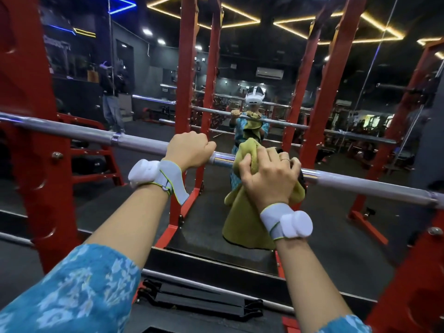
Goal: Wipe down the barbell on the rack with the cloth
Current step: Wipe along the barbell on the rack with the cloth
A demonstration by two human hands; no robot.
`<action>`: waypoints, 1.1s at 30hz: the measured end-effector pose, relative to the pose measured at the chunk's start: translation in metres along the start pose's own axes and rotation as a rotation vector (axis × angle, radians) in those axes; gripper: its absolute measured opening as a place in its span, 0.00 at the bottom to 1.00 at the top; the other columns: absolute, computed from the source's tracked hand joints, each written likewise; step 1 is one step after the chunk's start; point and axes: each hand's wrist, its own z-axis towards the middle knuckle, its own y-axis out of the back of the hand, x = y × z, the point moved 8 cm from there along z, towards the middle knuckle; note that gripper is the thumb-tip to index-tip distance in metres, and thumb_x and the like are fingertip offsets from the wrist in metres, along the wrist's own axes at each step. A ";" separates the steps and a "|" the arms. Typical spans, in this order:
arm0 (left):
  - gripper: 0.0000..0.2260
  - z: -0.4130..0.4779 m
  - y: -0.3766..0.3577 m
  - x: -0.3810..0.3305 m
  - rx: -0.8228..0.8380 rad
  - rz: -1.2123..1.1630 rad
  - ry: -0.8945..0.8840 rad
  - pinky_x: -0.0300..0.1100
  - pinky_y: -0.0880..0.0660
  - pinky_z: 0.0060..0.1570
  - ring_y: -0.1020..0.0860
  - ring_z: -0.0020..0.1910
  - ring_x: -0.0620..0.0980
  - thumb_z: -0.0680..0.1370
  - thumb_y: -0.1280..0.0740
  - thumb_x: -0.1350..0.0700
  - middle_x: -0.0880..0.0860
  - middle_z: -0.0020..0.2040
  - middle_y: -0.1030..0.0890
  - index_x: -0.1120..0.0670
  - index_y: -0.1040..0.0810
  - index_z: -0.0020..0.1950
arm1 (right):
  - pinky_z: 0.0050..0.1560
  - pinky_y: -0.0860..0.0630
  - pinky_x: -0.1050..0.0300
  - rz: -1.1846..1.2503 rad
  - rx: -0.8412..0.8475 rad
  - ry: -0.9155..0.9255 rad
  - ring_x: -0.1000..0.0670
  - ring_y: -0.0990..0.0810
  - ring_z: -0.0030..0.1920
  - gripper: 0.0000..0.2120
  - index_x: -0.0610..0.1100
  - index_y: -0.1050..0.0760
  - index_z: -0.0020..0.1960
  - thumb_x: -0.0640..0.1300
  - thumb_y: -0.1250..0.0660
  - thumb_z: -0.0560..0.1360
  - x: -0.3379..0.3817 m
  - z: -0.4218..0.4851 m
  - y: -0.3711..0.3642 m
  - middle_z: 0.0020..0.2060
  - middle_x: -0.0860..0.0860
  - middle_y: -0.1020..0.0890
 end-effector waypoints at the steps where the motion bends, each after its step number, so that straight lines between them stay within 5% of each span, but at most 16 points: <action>1: 0.12 0.000 0.000 0.000 -0.007 0.001 0.002 0.46 0.36 0.42 0.26 0.46 0.61 0.80 0.47 0.52 0.63 0.51 0.23 0.57 0.30 0.43 | 0.49 0.34 0.48 0.012 0.036 -0.082 0.42 0.25 0.36 0.15 0.44 0.22 0.38 0.52 0.42 0.72 0.002 0.004 -0.002 0.33 0.46 0.21; 4: 0.17 -0.001 0.001 0.000 -0.044 -0.018 0.019 0.46 0.35 0.43 0.25 0.50 0.62 0.80 0.48 0.52 0.64 0.53 0.23 0.61 0.24 0.48 | 0.49 0.37 0.48 0.069 0.120 -0.136 0.42 0.24 0.35 0.15 0.44 0.23 0.35 0.52 0.43 0.71 0.034 0.010 -0.008 0.31 0.46 0.22; 10: 0.20 -0.002 0.000 0.002 -0.062 -0.034 0.008 0.48 0.32 0.47 0.25 0.53 0.64 0.82 0.49 0.50 0.64 0.54 0.23 0.62 0.23 0.52 | 0.52 0.33 0.46 0.090 0.066 0.097 0.42 0.24 0.40 0.18 0.43 0.20 0.49 0.55 0.39 0.74 0.050 -0.006 -0.005 0.38 0.46 0.20; 15: 0.15 -0.005 0.002 0.004 -0.044 -0.056 0.038 0.46 0.36 0.40 0.26 0.44 0.62 0.80 0.46 0.53 0.63 0.49 0.22 0.60 0.25 0.45 | 0.53 0.33 0.46 0.027 0.023 0.037 0.42 0.23 0.41 0.17 0.44 0.20 0.50 0.55 0.40 0.73 -0.006 -0.009 0.004 0.41 0.46 0.20; 17: 0.13 -0.007 0.007 0.003 -0.147 -0.071 0.001 0.46 0.35 0.37 0.24 0.41 0.62 0.79 0.44 0.55 0.62 0.42 0.22 0.60 0.23 0.41 | 0.52 0.35 0.47 0.026 0.059 -0.056 0.42 0.24 0.40 0.17 0.44 0.21 0.46 0.55 0.42 0.73 -0.019 -0.003 0.003 0.38 0.46 0.21; 20: 0.13 -0.026 0.008 -0.006 -0.370 0.015 -0.090 0.41 0.35 0.26 0.28 0.22 0.57 0.71 0.40 0.59 0.57 0.24 0.26 0.58 0.28 0.26 | 0.51 0.39 0.47 0.060 0.124 -0.186 0.41 0.24 0.38 0.18 0.43 0.22 0.39 0.54 0.45 0.72 -0.018 0.006 0.000 0.34 0.46 0.21; 26: 0.19 -0.028 0.004 -0.003 -0.485 0.009 -0.044 0.40 0.34 0.27 0.29 0.21 0.56 0.73 0.46 0.56 0.57 0.22 0.27 0.58 0.28 0.24 | 0.50 0.38 0.47 0.093 0.203 -0.090 0.42 0.24 0.37 0.18 0.44 0.22 0.37 0.54 0.45 0.71 0.037 0.009 -0.011 0.33 0.47 0.21; 29: 0.26 -0.020 0.006 -0.005 -0.290 -0.039 0.005 0.43 0.32 0.33 0.21 0.33 0.61 0.74 0.53 0.51 0.61 0.33 0.20 0.61 0.19 0.35 | 0.51 0.33 0.46 0.118 0.133 0.045 0.42 0.24 0.39 0.18 0.44 0.20 0.44 0.55 0.42 0.73 0.047 -0.001 -0.011 0.37 0.46 0.21; 33: 0.19 -0.009 0.005 0.002 -0.122 -0.030 0.076 0.47 0.30 0.47 0.24 0.53 0.63 0.79 0.46 0.52 0.64 0.52 0.21 0.61 0.21 0.52 | 0.54 0.33 0.45 0.088 0.004 0.094 0.41 0.23 0.41 0.18 0.44 0.19 0.51 0.55 0.40 0.73 0.019 -0.010 -0.003 0.43 0.46 0.19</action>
